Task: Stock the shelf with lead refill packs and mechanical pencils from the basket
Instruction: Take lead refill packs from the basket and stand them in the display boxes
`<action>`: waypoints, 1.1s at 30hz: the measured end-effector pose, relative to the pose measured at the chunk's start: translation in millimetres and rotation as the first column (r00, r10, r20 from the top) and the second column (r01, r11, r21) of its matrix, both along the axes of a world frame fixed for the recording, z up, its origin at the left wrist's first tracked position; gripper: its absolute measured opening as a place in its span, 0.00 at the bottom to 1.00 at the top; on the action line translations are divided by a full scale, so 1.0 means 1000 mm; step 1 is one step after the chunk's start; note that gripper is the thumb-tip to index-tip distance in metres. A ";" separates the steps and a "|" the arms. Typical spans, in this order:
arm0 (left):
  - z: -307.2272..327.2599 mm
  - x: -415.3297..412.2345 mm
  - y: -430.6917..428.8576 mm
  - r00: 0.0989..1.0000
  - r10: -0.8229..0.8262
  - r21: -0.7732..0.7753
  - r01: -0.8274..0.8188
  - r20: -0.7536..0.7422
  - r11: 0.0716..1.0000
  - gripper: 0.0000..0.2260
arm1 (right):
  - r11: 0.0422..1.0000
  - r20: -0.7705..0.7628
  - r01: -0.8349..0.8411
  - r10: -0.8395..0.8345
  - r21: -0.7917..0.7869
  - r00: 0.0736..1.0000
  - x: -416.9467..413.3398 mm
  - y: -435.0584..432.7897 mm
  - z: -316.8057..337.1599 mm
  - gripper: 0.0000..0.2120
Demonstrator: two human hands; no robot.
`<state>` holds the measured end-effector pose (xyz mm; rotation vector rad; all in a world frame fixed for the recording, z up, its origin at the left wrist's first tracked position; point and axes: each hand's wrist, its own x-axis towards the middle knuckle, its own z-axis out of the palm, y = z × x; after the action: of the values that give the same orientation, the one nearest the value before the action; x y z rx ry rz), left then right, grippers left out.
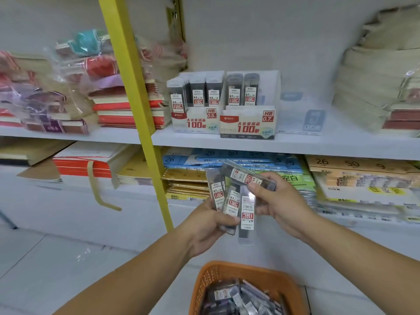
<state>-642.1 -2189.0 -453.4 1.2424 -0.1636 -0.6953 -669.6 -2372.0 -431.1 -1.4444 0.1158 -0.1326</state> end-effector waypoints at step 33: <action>0.025 0.028 0.048 0.976 0.203 -0.101 -0.195 0.079 0.976 0.10 | 0.879 0.049 -0.161 0.204 -0.448 0.978 -0.001 -0.011 0.053 0.13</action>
<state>-613.6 -2141.1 -428.5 1.1821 -0.1410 -0.4545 -670.1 -2383.5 -377.8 -1.8936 -0.1410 -0.0737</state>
